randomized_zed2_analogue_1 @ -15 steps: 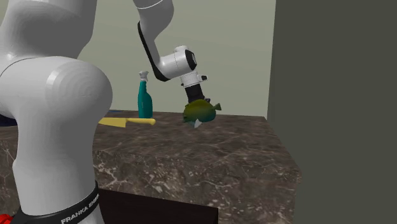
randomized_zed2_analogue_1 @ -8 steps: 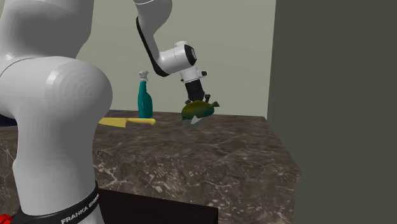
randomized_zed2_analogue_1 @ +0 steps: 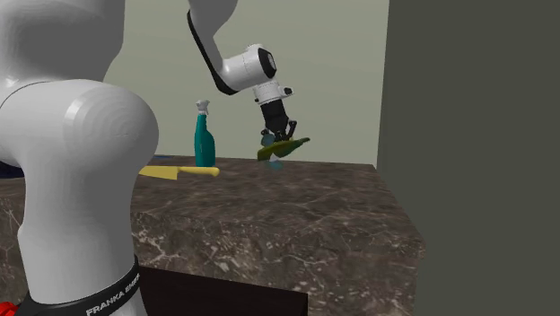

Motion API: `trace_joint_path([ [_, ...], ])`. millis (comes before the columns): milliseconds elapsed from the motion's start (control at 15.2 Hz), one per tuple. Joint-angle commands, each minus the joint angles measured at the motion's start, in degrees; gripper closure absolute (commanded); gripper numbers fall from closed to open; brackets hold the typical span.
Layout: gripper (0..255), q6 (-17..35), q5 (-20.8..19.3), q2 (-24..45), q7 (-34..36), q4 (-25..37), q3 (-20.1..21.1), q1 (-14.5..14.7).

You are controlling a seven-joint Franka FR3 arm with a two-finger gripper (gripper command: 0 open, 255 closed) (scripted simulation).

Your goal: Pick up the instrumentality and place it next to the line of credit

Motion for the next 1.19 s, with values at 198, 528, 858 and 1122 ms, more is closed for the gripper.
trace_joint_path([
  [198,255,-3.4,1.0,-1.7,-1.4,1.9,0.2,0.0],
  [528,255,-6.7,1.9,-3.1,-2.7,4.0,0.4,0.0],
  [858,255,-8.9,1.9,-4.4,0.7,3.7,2.1,2.2],
  [1122,255,-10.7,1.9,-5.0,5.8,3.3,4.6,5.2],
])
